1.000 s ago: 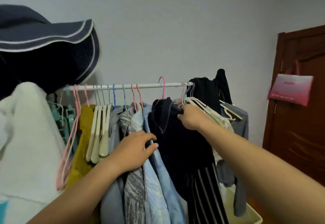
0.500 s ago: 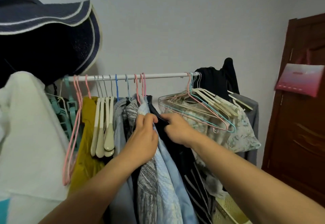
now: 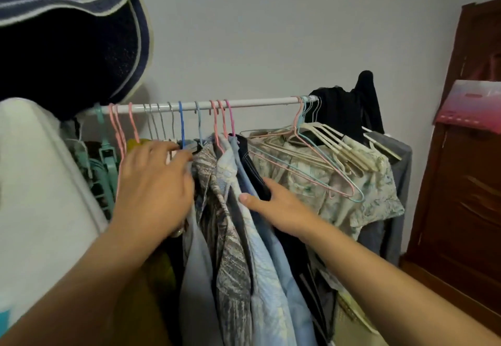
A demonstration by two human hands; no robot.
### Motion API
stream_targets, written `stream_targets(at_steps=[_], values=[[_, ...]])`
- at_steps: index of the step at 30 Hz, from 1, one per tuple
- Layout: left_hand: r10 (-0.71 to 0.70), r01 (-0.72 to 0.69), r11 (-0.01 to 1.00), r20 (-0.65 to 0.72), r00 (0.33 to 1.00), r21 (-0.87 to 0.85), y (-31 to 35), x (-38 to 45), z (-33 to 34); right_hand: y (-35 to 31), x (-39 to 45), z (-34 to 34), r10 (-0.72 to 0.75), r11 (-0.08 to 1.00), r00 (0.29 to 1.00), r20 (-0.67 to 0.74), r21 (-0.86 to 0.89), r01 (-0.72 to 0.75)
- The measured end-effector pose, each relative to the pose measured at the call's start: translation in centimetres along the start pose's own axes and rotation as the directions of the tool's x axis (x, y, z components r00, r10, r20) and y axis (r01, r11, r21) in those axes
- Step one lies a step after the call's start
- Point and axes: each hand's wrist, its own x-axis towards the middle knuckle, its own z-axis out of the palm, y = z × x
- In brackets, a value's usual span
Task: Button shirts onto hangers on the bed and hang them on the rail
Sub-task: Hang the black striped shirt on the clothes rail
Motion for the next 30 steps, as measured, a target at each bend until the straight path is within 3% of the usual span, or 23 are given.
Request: stream_targets(at_steps=[2,4,6,9,13,19,22,25,27,29,30], values=[[-0.232,0.220,0.972,0.204,0.951,0.080,-1.7,0.0,0.2,-0.7,-0.2,0.1,0.034,0.999,0.997,0.069,0.018,-0.035],[-0.307,0.326,0.945,0.353,0.884,0.006,-2.3,0.2,0.3,-0.9,-0.4,0.1,0.035,0.999,0.992,0.125,-0.011,-0.034],[-0.307,0.383,0.909,0.357,0.882,-0.166,-2.3,0.7,-0.1,-0.7,-0.6,0.5,0.033,0.999,0.980,0.194,-0.042,-0.025],[-0.297,0.400,0.884,0.368,0.881,-0.243,-1.7,0.8,-0.4,-1.6,-0.6,1.6,0.009,0.995,0.978,0.209,-0.095,0.011],[-0.254,0.345,0.882,0.294,0.922,-0.320,-0.6,-0.1,1.2,-3.6,-0.3,2.6,-0.115,0.989,0.964,0.240,-0.068,0.135],[-0.237,0.305,0.923,0.278,0.931,-0.235,-1.4,0.0,1.0,-3.0,0.6,1.8,-0.077,0.993,0.952,0.297,-0.068,0.102],[-0.112,0.107,0.994,0.343,0.933,0.034,0.3,1.3,0.9,-2.4,-0.1,1.2,-0.077,0.989,0.944,0.320,-0.095,0.113],[0.139,-0.123,0.990,0.461,0.877,-0.065,2.7,3.4,1.9,-1.9,-0.8,-0.3,-0.037,0.990,0.932,0.361,-0.113,0.083],[0.170,-0.166,0.984,0.546,0.821,-0.057,3.4,4.0,2.8,-0.6,-0.4,-2.0,-0.055,0.985,0.965,0.256,-0.147,0.095],[0.153,-0.158,0.987,0.564,0.812,-0.042,3.4,4.0,3.4,2.5,0.9,-4.6,-0.120,0.938,0.987,-0.104,-0.337,0.079],[0.152,-0.154,0.987,0.553,0.819,-0.043,3.3,3.8,3.6,4.4,1.6,-6.4,-0.148,0.877,0.943,-0.297,-0.480,-0.013]])
